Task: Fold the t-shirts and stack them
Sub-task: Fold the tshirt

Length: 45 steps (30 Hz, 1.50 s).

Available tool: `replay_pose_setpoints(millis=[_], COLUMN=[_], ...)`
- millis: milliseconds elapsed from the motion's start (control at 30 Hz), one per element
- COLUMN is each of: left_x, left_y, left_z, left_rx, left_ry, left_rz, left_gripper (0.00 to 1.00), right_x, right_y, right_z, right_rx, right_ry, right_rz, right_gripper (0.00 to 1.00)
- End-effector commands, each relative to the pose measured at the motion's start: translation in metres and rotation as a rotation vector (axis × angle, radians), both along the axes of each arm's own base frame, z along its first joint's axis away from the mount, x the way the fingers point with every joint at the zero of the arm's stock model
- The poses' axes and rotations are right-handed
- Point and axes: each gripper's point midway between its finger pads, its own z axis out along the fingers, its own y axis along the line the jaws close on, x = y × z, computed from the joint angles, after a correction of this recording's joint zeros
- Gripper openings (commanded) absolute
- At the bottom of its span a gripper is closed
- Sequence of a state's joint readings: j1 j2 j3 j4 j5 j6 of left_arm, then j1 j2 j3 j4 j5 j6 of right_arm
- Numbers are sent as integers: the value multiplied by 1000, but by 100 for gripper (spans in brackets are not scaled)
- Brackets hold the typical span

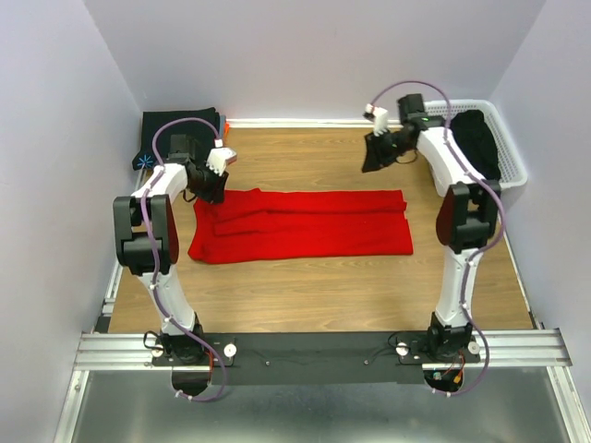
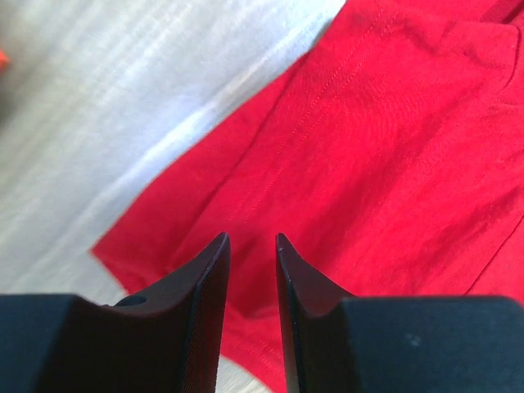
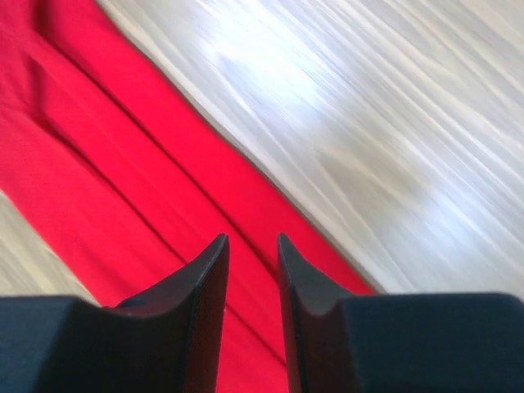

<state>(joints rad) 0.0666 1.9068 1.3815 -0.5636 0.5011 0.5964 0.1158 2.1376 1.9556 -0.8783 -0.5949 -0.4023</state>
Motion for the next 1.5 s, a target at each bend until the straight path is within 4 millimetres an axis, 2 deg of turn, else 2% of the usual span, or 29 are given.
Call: replay_pose_setpoints(millis=[0,67,133,167,233,267,300,367,400,467,500,633,867,1267,1467], left_x=[-1,-1,0,0,2,1,4,3,4,4,4,8,19,23,22], left_y=[-4,-2,1,2,4,6,6,8,9,11,11,17,19,21,21], left_z=[-2,-5,-4,-1,4,7,11,12,13,16,18,25,25,28,26], left_rx=[-59,-56,-63,-73,-99,-105,-112,-127,-137,-153,-156,-162,-179,-174,-171], left_ry=[22,25,24,21,15,17,9,19,24,23,22,8,14,5,8], left_rz=[38,60,68,73,87,94,94,111,122,135,139,173,190,192,191], left_gripper=[39,39,40,40,40,40,40,40,40,40,40,40,40,40,40], right_x=[3,9,13,13,15,17,15,11,12,12,12,5,5,3,-9], right_y=[77,109,133,151,172,183,201,230,238,263,269,304,327,335,343], right_z=[0,0,8,-2,-3,4,-4,2,-10,-11,-21,-31,-51,-82,-89], right_rx=[128,169,216,230,263,293,304,343,334,360,365,426,468,461,468], right_ry=[52,48,50,58,63,71,77,75,85,98,118,150,175,213,247], right_rz=[35,52,51,69,81,66,83,101,84,32,23,20,-11,-58,-22], right_gripper=[39,41,43,43,43,44,44,44,45,45,45,43,41,43,43])
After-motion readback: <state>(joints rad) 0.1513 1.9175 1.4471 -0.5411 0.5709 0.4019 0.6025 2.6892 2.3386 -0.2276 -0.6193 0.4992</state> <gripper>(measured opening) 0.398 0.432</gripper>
